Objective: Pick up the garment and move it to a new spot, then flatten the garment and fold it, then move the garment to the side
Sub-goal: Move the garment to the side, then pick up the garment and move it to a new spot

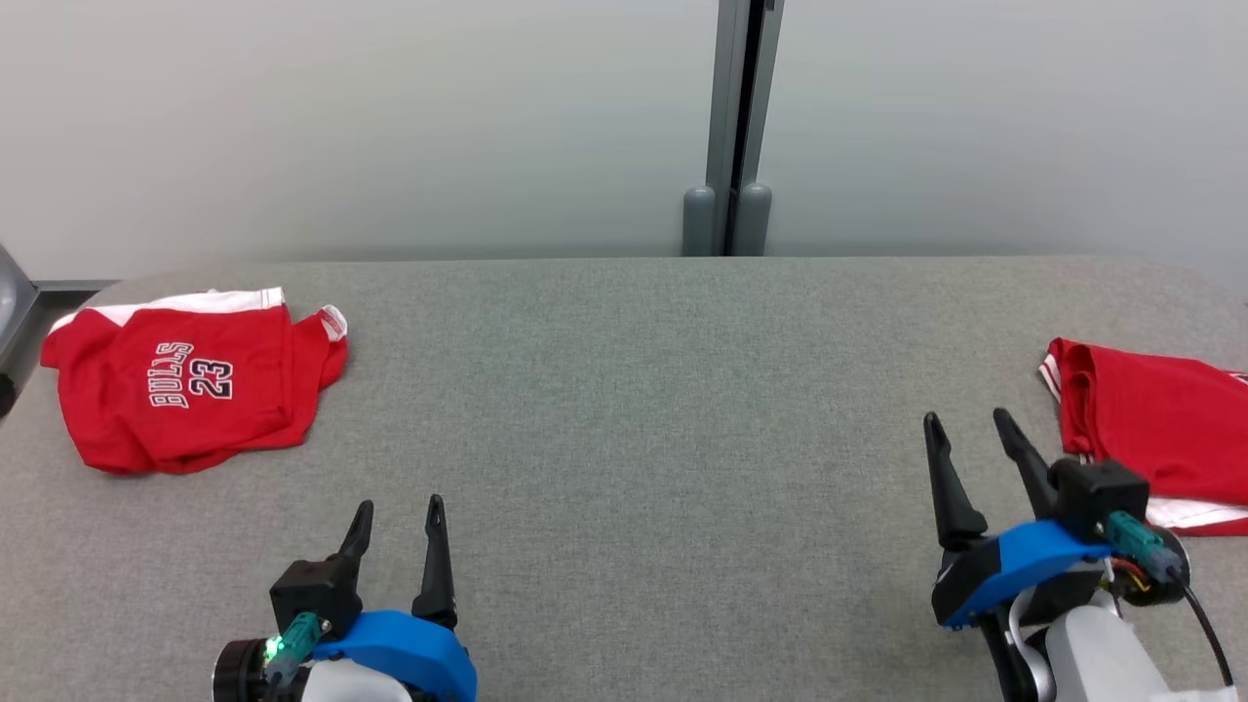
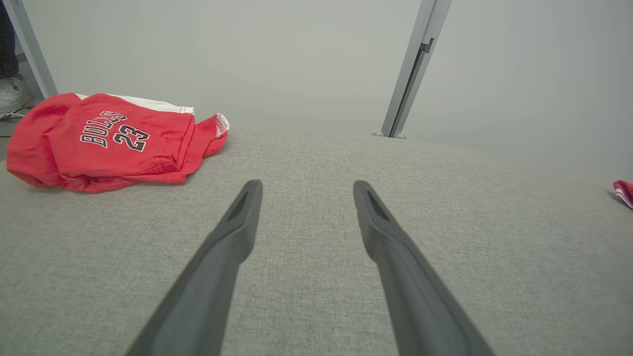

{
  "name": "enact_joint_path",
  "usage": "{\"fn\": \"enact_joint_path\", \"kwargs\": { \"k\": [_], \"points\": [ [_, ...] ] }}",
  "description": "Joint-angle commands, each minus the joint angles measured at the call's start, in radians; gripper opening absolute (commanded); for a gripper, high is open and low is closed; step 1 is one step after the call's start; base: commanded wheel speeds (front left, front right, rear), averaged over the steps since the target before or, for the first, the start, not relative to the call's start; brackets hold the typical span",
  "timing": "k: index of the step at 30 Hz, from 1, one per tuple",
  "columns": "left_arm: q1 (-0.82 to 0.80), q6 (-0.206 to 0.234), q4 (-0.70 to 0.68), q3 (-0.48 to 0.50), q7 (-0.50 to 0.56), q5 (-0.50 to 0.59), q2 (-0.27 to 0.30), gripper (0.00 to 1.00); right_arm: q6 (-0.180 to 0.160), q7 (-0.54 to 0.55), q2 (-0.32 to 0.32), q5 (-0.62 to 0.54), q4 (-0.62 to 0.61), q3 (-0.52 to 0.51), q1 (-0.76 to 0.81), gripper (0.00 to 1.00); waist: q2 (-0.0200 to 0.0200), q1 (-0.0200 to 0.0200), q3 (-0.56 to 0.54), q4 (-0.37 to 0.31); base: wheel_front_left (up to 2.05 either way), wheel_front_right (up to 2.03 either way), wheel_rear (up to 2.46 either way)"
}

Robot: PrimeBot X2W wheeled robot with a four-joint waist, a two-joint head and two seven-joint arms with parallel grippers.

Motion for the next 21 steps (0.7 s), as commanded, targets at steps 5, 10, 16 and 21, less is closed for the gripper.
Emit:
{"fn": "enact_joint_path", "kwargs": {
  "k": [5, 10, 16, 21],
  "points": [
    [0.044, 0.01, -0.039, 0.004, -0.006, -0.004, -0.004, 1.0, 0.0, -0.001, 0.0, 0.077, -0.087, 0.053, 0.118, 1.0, 0.0003, 0.0001, -0.022, -0.008, 0.0, 0.0, 0.0],
    [0.062, 0.017, -0.075, 0.002, -0.005, -0.004, 0.003, 1.0, 0.0, 0.017, 0.0, 0.136, -0.142, 0.063, 0.198, 1.0, 0.0003, 0.0001, -0.03, -0.007, 0.0, 0.0, 0.0],
    [0.068, 0.026, -0.107, 0.002, 0.005, -0.002, 0.016, 1.0, 0.0, 0.018, 0.0, 0.138, -0.174, 0.052, 0.224, 1.0, 0.0003, 0.0001, -0.034, -0.009, 0.0, 0.0, 0.0],
    [0.07, 0.033, -0.119, -0.002, 0.012, -0.006, 0.019, 1.0, 0.0, 0.038, 0.0, 0.118, -0.186, 0.054, 0.225, 1.0, 0.0003, 0.0001, -0.034, -0.005, 0.0, 0.0, 0.0]
  ]
}}
